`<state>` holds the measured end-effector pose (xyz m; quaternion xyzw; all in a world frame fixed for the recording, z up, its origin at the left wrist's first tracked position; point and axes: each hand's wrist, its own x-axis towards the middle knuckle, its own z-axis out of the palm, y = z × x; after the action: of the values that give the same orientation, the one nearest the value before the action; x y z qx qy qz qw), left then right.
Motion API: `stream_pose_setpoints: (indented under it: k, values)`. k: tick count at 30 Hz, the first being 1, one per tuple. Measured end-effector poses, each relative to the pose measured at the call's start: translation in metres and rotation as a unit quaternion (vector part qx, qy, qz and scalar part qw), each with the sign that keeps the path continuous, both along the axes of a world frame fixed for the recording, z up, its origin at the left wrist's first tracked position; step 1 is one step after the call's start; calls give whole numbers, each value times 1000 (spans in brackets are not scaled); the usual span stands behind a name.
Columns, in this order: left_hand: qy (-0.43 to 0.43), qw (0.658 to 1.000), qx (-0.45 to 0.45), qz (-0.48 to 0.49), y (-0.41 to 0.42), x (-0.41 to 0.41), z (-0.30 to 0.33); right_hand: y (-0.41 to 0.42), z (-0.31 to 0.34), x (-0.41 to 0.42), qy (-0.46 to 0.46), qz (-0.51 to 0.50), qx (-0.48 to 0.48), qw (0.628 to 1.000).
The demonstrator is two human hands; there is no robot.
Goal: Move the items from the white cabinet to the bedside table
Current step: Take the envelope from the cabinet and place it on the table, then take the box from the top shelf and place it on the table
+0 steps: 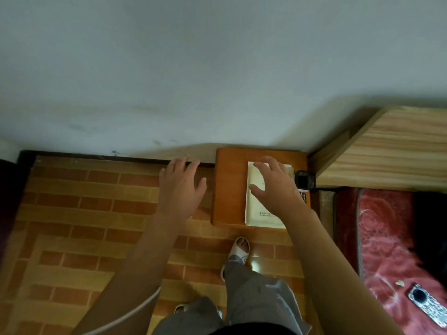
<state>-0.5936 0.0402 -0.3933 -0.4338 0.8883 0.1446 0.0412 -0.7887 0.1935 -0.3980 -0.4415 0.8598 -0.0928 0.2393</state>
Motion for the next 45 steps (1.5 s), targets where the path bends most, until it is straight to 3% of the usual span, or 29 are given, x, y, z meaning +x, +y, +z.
stream_pose_setpoints:
  k: [9,21,32,45]
  values:
    - [87,984,-29,152,15,177,99,-38,115,122,37,88,-55,994]
    - [188,943,-161,224,76,425,199,-36,201,340,40,232,-119,965]
    - [198,897,-195,344,130,588,228,-57,245,505,15,341,-153,928]
    - [169,847,-223,453,121,703,231,-125,263,632,-1,431,-163,887]
